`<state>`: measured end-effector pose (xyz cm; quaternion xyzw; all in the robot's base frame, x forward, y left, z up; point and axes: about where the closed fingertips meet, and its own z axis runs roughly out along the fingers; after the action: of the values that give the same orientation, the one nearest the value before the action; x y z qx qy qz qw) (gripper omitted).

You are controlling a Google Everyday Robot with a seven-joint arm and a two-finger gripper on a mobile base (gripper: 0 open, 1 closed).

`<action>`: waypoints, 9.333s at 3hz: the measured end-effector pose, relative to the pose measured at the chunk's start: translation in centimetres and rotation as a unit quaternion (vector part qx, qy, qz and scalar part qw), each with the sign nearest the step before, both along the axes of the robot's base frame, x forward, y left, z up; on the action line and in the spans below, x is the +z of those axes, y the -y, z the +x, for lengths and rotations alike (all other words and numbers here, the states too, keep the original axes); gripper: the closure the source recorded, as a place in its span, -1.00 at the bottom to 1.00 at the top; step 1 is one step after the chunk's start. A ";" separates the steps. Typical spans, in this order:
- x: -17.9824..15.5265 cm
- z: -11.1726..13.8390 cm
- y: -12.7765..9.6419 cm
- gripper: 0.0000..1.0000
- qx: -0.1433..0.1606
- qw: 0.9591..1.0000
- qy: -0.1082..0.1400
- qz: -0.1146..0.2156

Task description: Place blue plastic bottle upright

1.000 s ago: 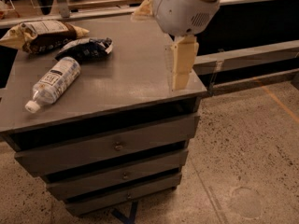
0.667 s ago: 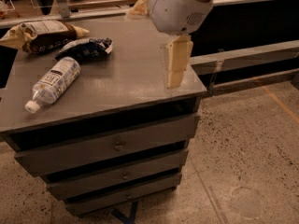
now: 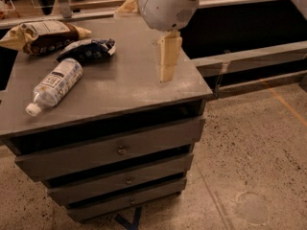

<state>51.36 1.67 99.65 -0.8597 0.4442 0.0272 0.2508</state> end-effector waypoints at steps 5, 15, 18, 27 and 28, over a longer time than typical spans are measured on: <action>-4.5 7.9 -4.1 -1.00 0.090 0.996 -0.020 0.001; -11.4 15.0 -24.3 -1.00 0.328 0.940 0.036 -0.082; -11.6 12.6 -28.6 -1.00 0.308 0.945 0.007 -0.114; -16.4 6.7 -27.8 -0.16 0.313 0.938 -0.086 -0.123; -16.2 6.6 -27.8 0.31 0.316 0.937 -0.088 -0.124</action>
Offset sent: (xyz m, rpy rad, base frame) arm 0.0505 0.0073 -0.0335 0.0903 0.0634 0.0874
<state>57.96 29.47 83.43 -0.9741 0.1699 0.1252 0.0810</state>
